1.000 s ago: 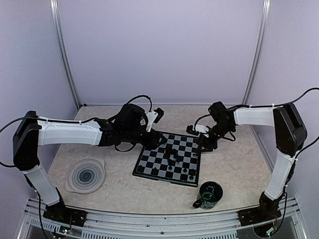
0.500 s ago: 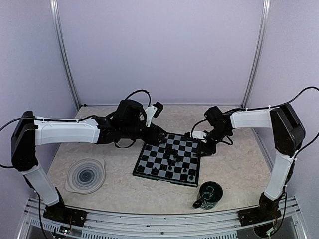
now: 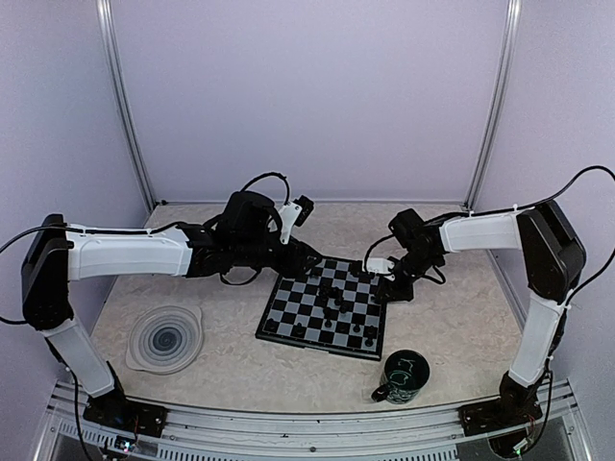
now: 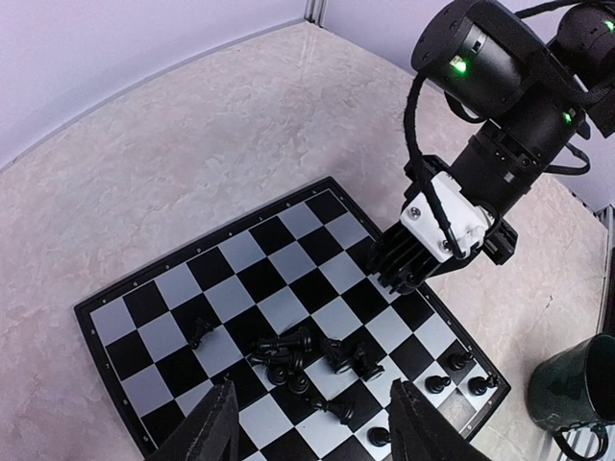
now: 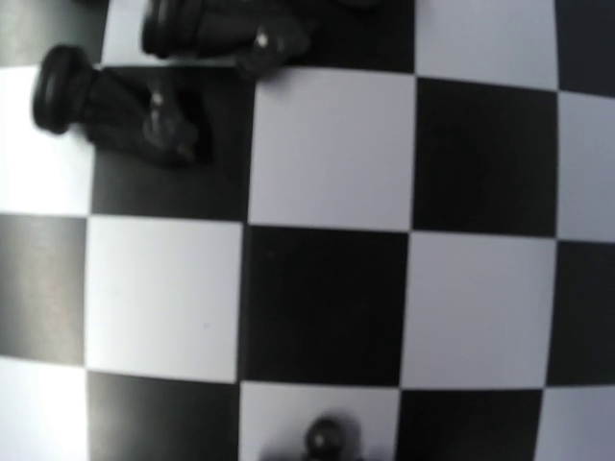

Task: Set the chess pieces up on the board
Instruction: Pick up the pawn from the chessboard.

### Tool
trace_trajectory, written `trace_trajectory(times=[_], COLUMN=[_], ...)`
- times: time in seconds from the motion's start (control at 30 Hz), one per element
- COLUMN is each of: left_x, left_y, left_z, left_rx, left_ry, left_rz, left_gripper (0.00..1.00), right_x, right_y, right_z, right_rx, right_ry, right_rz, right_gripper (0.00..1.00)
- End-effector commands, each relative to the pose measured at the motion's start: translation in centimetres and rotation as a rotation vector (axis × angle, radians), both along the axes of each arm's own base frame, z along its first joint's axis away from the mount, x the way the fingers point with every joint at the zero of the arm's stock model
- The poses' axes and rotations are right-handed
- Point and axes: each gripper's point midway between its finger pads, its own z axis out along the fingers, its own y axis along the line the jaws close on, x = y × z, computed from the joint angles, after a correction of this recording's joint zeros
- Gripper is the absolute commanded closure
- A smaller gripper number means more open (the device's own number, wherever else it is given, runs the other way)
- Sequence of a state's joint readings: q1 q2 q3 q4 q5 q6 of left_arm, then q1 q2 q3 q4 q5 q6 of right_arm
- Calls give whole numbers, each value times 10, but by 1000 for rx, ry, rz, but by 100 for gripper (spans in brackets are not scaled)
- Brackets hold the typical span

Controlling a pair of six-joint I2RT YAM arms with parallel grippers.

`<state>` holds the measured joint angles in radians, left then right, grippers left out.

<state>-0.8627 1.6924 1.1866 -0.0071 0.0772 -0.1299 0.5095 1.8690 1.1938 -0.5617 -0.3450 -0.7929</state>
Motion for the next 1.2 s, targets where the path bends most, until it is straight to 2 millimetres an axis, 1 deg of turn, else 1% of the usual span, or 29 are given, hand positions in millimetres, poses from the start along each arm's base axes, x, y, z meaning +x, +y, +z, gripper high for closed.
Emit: trace_trajectory(times=[0.0, 0.03, 0.1, 0.23, 0.33, 0.43, 0.57, 0.7, 0.77, 0.83, 0.9, 1.0, 1.17], left_x=[4, 4, 4, 4, 3, 2, 1, -9, -15, -19, -21, -25, -30], left_y=[-4, -4, -4, -4, -5, -7, -9, -14, -17, -18, -19, -20, -23], left_z=[22, 22, 23, 22, 21, 20, 21, 31, 36, 40, 40, 44, 46], left_rx=[-61, -65, -71, -73, -80, -109, -191, -311, -352, -377, -391, -408, -426], left_ry=[-7, -4, 2, 7, 19, 48, 117, 168, 186, 195, 206, 212, 232], left_rz=[-10, -11, -15, -13, -18, -24, -38, -103, -134, -154, -165, -190, -218], left_gripper=[46, 46, 46, 46, 46, 46, 47, 47, 49, 52, 55, 58, 59], right_x=[-8, -8, -8, -10, -9, -7, -7, -10, -12, -12, -13, -16, -22], right_y=[-7, -8, -10, -9, -6, 4, 25, 48, 60, 71, 81, 96, 109], right_z=[-8, -8, -11, -13, -4, 22, 72, 121, 142, 158, 168, 177, 178], right_rx=[-44, -49, -57, -53, -30, 33, 183, 358, 427, 472, 497, 506, 508], right_ry=[13, 7, 10, 26, 19, -2, -21, -26, -21, -22, -29, -48, -38], right_rz=[-3, -6, -8, -12, -12, -8, 14, 54, 77, 98, 122, 157, 184], right_gripper=[78, 76, 76, 84, 89, 90, 91, 91, 91, 91, 91, 91, 91])
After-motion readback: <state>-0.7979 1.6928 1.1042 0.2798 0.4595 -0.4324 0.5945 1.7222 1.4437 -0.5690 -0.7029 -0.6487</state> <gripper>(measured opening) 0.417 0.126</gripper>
